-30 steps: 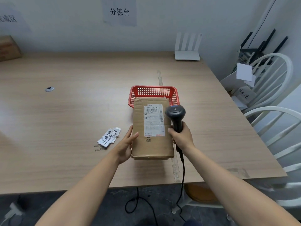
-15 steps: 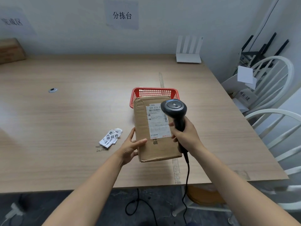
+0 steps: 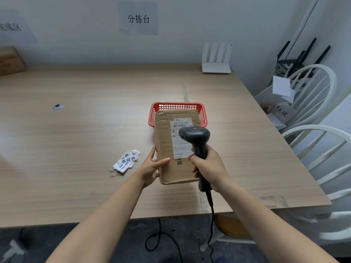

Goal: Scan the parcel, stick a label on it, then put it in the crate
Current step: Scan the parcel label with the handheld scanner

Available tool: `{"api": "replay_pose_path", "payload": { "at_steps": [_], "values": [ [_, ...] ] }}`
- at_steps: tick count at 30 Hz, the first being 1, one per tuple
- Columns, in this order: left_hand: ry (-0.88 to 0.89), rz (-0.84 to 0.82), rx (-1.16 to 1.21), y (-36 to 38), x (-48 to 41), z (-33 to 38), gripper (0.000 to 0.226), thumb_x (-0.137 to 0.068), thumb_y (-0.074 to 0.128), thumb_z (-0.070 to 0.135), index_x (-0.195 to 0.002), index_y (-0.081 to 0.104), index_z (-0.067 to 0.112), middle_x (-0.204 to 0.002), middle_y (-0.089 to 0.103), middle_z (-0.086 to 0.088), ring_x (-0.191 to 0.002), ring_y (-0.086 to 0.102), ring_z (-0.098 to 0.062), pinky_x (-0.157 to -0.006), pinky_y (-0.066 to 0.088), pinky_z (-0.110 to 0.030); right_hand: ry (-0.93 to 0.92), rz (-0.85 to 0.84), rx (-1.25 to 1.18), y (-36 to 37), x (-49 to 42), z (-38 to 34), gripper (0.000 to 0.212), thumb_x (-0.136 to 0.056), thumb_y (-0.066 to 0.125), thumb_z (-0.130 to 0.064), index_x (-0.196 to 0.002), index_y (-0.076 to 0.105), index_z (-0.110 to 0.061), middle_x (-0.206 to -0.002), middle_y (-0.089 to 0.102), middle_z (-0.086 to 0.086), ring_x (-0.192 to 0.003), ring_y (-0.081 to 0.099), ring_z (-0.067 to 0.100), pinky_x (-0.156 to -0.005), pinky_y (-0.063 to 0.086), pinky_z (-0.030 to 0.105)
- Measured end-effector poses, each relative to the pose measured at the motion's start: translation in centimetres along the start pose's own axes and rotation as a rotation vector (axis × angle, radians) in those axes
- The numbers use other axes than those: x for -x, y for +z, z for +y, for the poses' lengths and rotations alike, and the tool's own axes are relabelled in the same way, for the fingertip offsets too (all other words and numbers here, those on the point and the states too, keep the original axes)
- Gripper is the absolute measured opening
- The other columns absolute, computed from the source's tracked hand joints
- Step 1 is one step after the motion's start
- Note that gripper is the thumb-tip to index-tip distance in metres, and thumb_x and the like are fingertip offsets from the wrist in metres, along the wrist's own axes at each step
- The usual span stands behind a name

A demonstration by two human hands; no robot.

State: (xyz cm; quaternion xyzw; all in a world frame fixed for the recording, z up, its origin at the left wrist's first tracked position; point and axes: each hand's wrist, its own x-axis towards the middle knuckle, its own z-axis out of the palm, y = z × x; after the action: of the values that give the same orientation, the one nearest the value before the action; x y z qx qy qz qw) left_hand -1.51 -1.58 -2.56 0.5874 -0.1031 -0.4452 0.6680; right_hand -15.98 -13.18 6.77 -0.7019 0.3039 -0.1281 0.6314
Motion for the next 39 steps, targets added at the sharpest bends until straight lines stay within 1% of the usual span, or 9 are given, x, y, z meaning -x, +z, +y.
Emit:
{"api": "replay_pose_path", "payload": {
  "at_steps": [6, 11, 15, 18, 22, 29, 33, 37, 39],
  "values": [
    [-0.019, -0.004, -0.016, -0.2, 0.1, -0.2, 0.078, -0.069, 0.07, 0.012, -0.135, 0.037, 0.038, -0.1, 0.071, 0.002, -0.104, 0.059, -0.024, -0.101, 0.04, -0.053, 0.028, 0.029, -0.044, 0.0, 0.2, -0.1, 0.012, -0.08, 0.056, -0.003, -0.09, 0.052, -0.009, -0.07, 0.053, 0.007, -0.048, 0.05, 0.015, -0.045, 0.043, 0.028],
    [-0.022, 0.012, 0.01, 0.1, 0.1, -0.3, 0.075, -0.072, 0.069, 0.009, -0.132, 0.037, 0.04, -0.098, 0.071, 0.004, -0.101, 0.059, -0.021, -0.09, 0.046, -0.043, 0.047, 0.02, -0.068, 0.0, 0.6, -0.2, 0.015, -0.079, 0.055, -0.003, -0.094, 0.052, -0.007, -0.083, 0.057, 0.015, -0.051, 0.05, 0.016, -0.046, 0.044, 0.029],
    [-0.024, 0.018, 0.003, 0.0, 0.1, -0.2, 0.079, -0.067, 0.069, 0.013, -0.133, 0.036, 0.04, -0.103, 0.068, 0.002, -0.1, 0.059, -0.02, -0.088, 0.046, -0.044, 0.023, 0.01, -0.068, 0.0, 0.7, -0.4, 0.014, -0.08, 0.055, -0.002, -0.089, 0.051, -0.011, -0.086, 0.058, 0.017, -0.052, 0.05, 0.016, -0.047, 0.044, 0.029],
    [-0.038, 0.029, -0.01, 0.0, 0.0, -0.3, 0.065, -0.078, 0.067, 0.007, -0.127, 0.039, 0.04, -0.102, 0.067, 0.004, -0.098, 0.059, -0.018, -0.085, 0.048, -0.042, 0.015, 0.014, -0.06, -0.1, 0.7, -0.2, 0.016, -0.08, 0.055, -0.003, -0.095, 0.052, -0.009, -0.086, 0.059, 0.017, -0.052, 0.051, 0.016, -0.048, 0.045, 0.029],
    [-0.093, 0.047, -0.055, -0.1, 0.0, -1.0, 0.047, -0.08, 0.066, 0.021, -0.119, 0.046, 0.039, -0.11, 0.064, 0.001, -0.097, 0.06, -0.021, -0.083, 0.049, -0.042, 0.026, 0.023, -0.051, -0.2, 0.4, 0.1, 0.017, -0.08, 0.055, -0.003, -0.096, 0.052, -0.007, -0.089, 0.059, 0.018, -0.052, 0.052, 0.016, -0.047, 0.044, 0.029],
    [-0.164, 0.05, -0.182, 0.3, -0.4, -2.8, 0.057, -0.072, 0.068, 0.039, -0.125, 0.046, 0.037, -0.111, 0.063, 0.005, -0.096, 0.062, -0.017, -0.081, 0.053, -0.041, 0.068, 0.045, -0.001, -0.8, -0.5, 1.3, 0.019, -0.08, 0.055, -0.005, -0.099, 0.053, -0.004, -0.09, 0.059, 0.016, -0.055, 0.055, 0.017, -0.048, 0.044, 0.03],
    [-0.191, 0.073, -0.191, 0.1, -0.4, -3.4, 0.061, -0.072, 0.067, 0.043, -0.129, 0.045, 0.035, -0.113, 0.064, 0.003, -0.094, 0.063, -0.018, -0.069, 0.054, -0.034, 0.079, 0.047, 0.023, -1.5, -0.9, 2.0, 0.021, -0.081, 0.055, -0.005, -0.101, 0.053, -0.003, -0.09, 0.06, 0.015, -0.059, 0.056, 0.018, -0.051, 0.046, 0.031],
    [-0.26, 0.095, -0.183, -0.9, -0.9, -3.8, 0.067, -0.067, 0.065, 0.048, -0.129, 0.044, 0.036, -0.117, 0.06, 0.002, -0.107, 0.057, -0.024, -0.096, 0.049, -0.049, 0.077, 0.063, 0.05, -2.3, -1.7, 2.8, 0.013, -0.082, 0.057, -0.008, -0.093, 0.052, -0.011, -0.078, 0.057, 0.008, -0.062, 0.055, 0.018, -0.054, 0.048, 0.031],
    [-0.26, 0.102, -0.188, -1.1, -1.2, -3.8, 0.061, -0.074, 0.065, 0.044, -0.131, 0.045, 0.034, -0.122, 0.059, 0.002, -0.107, 0.057, -0.019, -0.097, 0.048, -0.047, 0.085, 0.082, 0.061, -2.7, -2.2, 3.4, 0.012, -0.081, 0.059, -0.009, -0.089, 0.05, -0.014, -0.075, 0.055, 0.006, -0.062, 0.055, 0.018, -0.055, 0.048, 0.031]
  ]
}}
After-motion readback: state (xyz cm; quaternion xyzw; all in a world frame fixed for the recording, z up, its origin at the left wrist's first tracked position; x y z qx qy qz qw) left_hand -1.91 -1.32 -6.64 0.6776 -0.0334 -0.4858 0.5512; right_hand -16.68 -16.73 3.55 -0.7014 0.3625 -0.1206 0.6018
